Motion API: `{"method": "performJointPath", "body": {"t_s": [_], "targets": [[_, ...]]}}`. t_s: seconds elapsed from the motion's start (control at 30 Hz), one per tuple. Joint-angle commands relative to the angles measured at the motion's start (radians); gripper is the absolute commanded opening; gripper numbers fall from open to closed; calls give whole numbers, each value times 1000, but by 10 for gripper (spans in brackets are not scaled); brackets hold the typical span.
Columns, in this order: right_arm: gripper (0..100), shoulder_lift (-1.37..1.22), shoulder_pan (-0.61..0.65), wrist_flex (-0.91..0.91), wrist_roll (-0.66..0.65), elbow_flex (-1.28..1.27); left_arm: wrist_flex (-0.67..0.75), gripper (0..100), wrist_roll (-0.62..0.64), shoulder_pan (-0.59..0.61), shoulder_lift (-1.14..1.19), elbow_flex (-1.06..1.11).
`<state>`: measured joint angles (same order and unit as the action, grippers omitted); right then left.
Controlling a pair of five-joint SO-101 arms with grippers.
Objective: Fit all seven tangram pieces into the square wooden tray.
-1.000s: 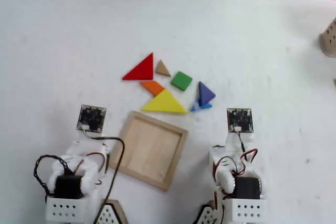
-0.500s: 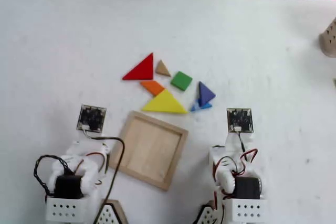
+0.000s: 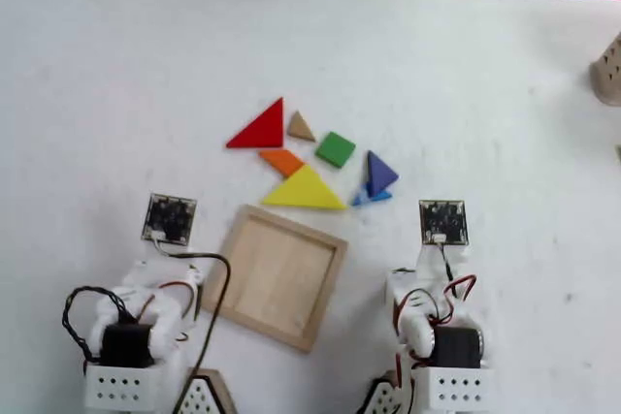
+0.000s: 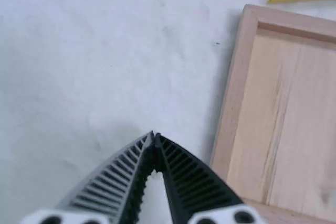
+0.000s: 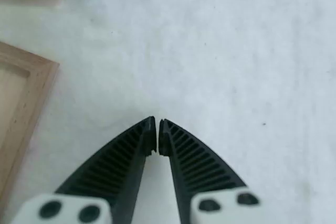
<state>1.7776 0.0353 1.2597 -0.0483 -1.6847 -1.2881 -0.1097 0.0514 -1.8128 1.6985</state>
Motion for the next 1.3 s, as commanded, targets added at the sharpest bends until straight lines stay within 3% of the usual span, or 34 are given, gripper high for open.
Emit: {"method": "performJointPath", "body": {"t_s": [0.0,0.27,0.53,0.77,0.87,0.93,1.07,1.27], "targets": [[19,12,-5,4,-8,-6,-3,24,-11,-1,-12,-5],[21,12,62,4,-6,-6,0,26,-9,5,-12,-5],[22,12,47,7,-8,51,34,27,-8,7,-12,-126],[22,12,-239,1,-8,103,46,25,-8,1,-12,-144],[22,12,-265,-64,-11,89,66,24,-14,5,-12,-144],[22,12,-257,-130,-81,66,112,24,-15,7,-12,-146],[22,12,-189,-209,-385,35,178,27,-15,7,-12,-161],[22,10,-96,-203,-433,69,170,28,9,82,-12,-256]]}}
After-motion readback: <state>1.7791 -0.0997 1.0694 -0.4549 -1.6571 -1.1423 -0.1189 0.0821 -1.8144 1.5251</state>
